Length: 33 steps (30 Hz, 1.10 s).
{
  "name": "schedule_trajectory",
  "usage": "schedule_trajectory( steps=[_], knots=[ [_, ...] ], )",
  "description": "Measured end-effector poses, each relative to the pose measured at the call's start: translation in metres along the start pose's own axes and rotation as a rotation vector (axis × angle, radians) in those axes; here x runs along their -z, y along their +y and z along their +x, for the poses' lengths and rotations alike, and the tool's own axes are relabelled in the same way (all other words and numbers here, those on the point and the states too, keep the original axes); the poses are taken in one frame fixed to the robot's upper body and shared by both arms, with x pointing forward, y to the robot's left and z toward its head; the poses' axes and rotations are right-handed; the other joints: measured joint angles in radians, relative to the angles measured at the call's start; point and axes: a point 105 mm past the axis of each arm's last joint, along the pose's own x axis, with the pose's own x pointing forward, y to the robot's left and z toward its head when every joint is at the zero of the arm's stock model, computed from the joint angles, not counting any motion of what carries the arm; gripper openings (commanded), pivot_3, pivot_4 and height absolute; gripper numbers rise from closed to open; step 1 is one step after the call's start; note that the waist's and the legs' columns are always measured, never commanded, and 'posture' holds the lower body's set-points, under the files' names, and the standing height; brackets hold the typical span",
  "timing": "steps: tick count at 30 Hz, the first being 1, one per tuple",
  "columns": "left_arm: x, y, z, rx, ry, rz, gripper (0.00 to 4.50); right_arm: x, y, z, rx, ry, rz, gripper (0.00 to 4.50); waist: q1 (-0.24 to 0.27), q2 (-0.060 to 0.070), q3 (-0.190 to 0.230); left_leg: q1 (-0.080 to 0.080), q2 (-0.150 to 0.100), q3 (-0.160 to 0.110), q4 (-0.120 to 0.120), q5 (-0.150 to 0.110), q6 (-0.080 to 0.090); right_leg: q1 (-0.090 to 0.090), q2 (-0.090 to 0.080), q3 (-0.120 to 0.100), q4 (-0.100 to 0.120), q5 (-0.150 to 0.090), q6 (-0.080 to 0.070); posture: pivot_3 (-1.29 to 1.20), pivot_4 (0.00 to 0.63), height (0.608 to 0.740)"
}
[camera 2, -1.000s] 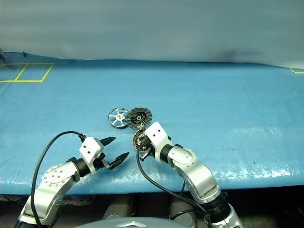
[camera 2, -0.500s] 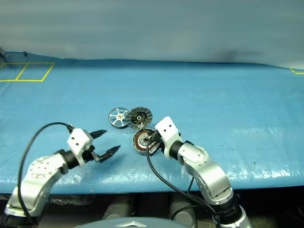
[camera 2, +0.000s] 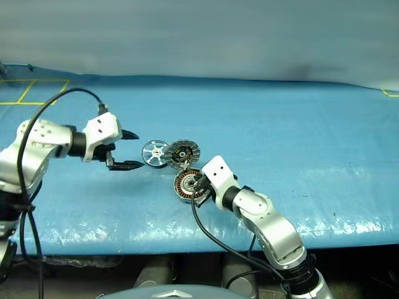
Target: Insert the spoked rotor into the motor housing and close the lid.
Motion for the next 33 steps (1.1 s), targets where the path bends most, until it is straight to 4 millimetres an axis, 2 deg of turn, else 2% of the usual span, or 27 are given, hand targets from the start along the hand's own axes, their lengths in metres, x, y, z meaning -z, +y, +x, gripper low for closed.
schedule_trajectory(
  steps=[7,10,14,20,33],
  knots=[
    [0.003,0.013,0.017,0.119,0.193,0.157,4.50,-0.001,-0.001,0.000,0.018,-0.015,0.005,0.02,-0.003,-0.001,0.001,-0.001,0.000,-0.001,0.000,0.000,0.000,-0.001,0.001,0.000,0.001,0.001,0.004,0.00,0.150,0.740],
    [0.004,0.011,0.021,0.188,0.262,0.203,3.87,0.000,-0.001,0.000,0.025,-0.014,0.011,0.00,-0.004,-0.001,0.001,-0.001,0.000,-0.001,0.000,0.000,0.000,-0.001,0.001,0.001,0.001,0.001,0.004,0.00,0.150,0.740],
    [0.002,0.014,0.025,0.215,0.324,0.246,2.57,0.001,-0.001,0.000,0.026,-0.011,0.012,0.00,-0.003,-0.001,0.001,-0.001,0.000,-0.002,0.001,0.000,0.000,0.000,0.001,0.000,0.002,0.001,0.004,0.00,0.150,0.740],
    [0.000,0.015,0.031,0.237,0.438,0.283,2.57,0.001,-0.001,0.001,0.008,-0.006,0.006,0.00,-0.004,-0.001,0.001,-0.001,0.000,-0.002,0.002,0.000,0.000,0.000,0.001,0.001,0.002,0.003,0.006,0.00,0.150,0.740],
    [-0.009,0.004,0.048,0.280,0.542,0.316,2.57,0.005,-0.002,0.000,-0.026,0.024,-0.012,0.00,-0.005,-0.001,0.001,-0.001,0.000,-0.002,0.005,0.000,0.000,0.001,0.002,0.001,0.004,0.003,0.008,0.00,0.150,0.740]
  ],
)
